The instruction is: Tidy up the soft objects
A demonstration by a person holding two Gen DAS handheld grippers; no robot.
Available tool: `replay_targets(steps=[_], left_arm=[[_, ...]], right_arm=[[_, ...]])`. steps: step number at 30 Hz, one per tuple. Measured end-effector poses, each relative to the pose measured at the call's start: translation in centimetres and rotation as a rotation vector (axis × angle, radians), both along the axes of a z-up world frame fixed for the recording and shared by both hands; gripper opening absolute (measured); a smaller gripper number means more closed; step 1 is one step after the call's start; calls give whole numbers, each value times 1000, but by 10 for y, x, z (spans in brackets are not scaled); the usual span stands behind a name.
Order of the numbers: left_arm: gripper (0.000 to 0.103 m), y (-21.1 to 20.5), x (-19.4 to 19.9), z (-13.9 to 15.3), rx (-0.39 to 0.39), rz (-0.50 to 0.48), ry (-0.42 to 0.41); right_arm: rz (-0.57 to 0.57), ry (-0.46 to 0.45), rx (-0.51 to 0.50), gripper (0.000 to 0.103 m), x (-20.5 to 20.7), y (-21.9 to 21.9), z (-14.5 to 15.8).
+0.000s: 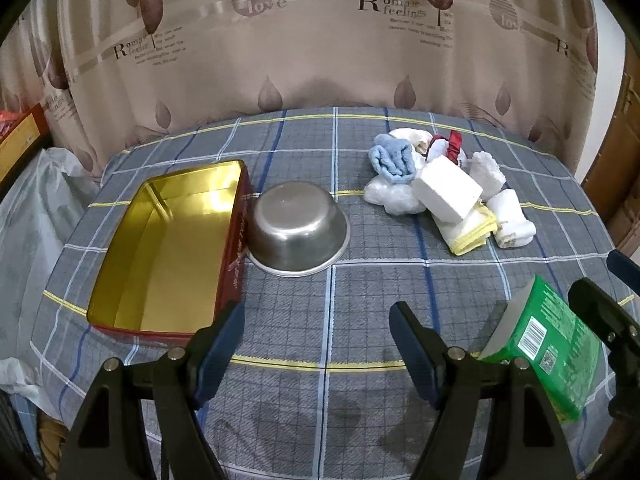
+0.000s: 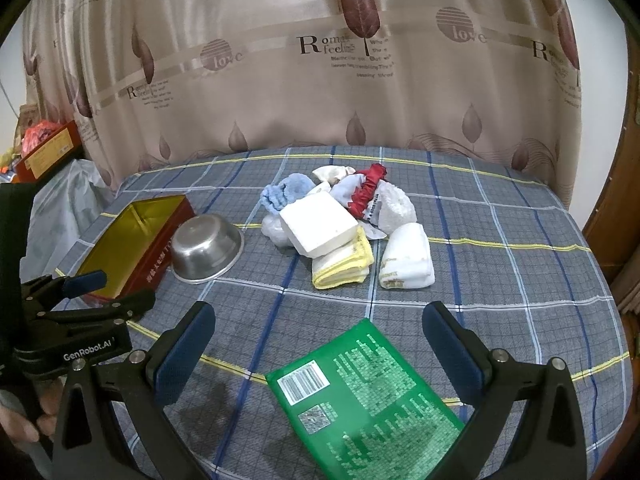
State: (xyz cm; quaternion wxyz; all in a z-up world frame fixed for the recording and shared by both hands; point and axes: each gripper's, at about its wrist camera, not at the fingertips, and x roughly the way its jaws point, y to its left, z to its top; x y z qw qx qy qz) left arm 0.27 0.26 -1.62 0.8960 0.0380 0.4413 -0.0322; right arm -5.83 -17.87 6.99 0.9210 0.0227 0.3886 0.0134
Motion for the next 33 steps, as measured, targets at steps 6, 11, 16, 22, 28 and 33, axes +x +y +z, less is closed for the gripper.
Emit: replay_targets(steps=[6,11,16,22,28,33], left_arm=[[77,1,2,-2,4,2,7],[77,1,2,-3,3,3,9],[77,2,4,-6,5,9,18],[77,4,6,-9,13,12,21],[77,6,8,-11,17,19,22],[77,8,12,-15,24,26,34]], right_arm=[[-3,3,3,103,-3,-3,-3],[-3,8,-8,103,-1,-5,-5],[-11,23,-24,103,3,-12,-9],[-22,68,-67,103,14,-26,-15],[-40,109,-122,103,32,-46,-16],[-41,135,-138,102,47,-58,-18]])
